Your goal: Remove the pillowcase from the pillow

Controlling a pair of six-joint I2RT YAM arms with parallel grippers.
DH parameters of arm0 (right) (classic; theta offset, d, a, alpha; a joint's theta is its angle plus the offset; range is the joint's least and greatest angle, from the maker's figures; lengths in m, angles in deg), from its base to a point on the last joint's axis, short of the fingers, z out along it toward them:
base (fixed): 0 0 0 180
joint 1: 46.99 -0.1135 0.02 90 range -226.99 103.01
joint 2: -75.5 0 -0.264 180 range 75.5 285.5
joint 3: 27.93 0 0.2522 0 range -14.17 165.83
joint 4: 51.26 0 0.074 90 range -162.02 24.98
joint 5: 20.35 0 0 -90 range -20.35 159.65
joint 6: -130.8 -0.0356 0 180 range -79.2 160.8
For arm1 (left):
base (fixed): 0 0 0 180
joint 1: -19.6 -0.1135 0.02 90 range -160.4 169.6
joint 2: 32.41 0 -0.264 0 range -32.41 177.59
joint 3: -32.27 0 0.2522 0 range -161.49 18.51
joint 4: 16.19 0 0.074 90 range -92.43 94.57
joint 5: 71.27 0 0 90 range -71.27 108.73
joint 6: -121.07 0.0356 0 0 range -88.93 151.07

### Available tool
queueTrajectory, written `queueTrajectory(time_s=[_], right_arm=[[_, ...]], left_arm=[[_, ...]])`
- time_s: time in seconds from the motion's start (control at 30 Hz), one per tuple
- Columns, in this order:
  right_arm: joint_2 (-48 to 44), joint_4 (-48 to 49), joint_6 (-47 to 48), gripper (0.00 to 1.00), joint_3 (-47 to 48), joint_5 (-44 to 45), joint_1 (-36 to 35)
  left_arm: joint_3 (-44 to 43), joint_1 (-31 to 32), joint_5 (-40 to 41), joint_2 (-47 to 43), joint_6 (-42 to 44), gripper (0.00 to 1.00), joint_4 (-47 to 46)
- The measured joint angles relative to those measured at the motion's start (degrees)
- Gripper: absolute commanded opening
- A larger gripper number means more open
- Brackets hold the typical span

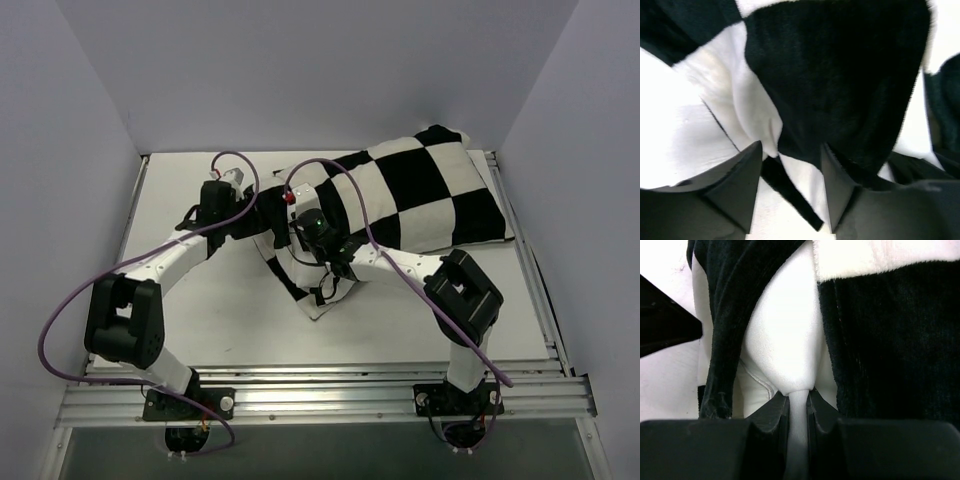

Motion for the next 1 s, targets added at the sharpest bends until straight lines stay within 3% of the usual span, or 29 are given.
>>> queueTrajectory(time_s=[0.03,0.13,0.2,0.4,0.67,0.8,0.83,0.93,1.0], right_arm=[[-0.24,0.00,-0.17,0.00,-0.26,-0.42,0.00],[-1.66,-0.20,-0.92,0.00,-1.46,-2.62,0.02],[-3.21,-0.31,-1.86,0.00,-2.93,-4.42,0.17],[-8.83,-2.80,-4.42,0.00,-7.28,-7.76,-0.22],[-12.96,-4.33,-6.43,0.00,-11.26,-7.78,-3.06],[-13.09,-4.57,-6.64,0.00,-11.37,-7.13,-3.63],[-13.18,-4.70,-6.78,0.00,-11.39,-6.97,-3.67],[-14.23,-5.27,-7.28,0.00,-12.11,-6.38,-3.89],[-15.65,-6.08,-7.76,0.00,-12.94,-5.95,-3.91]], left_arm=[[0.42,0.15,-0.48,-0.33,-0.50,0.67,-0.59],[1.99,1.05,-1.79,-2.51,-1.27,0.76,-1.33],[2.56,2.16,-2.45,-4.44,-1.25,0.77,-1.33],[2.62,7.65,-1.73,-9.40,0.48,0.77,-0.98],[4.74,10.51,1.27,-11.04,1.01,0.69,-0.33],[4.76,11.30,3.78,-10.12,1.05,0.51,-0.24],[4.76,11.54,4.48,-9.70,1.03,0.36,-0.22],[4.76,11.93,6.25,-8.85,0.68,0.09,0.28],[4.94,12.28,6.62,-9.20,0.35,0.05,0.68]])
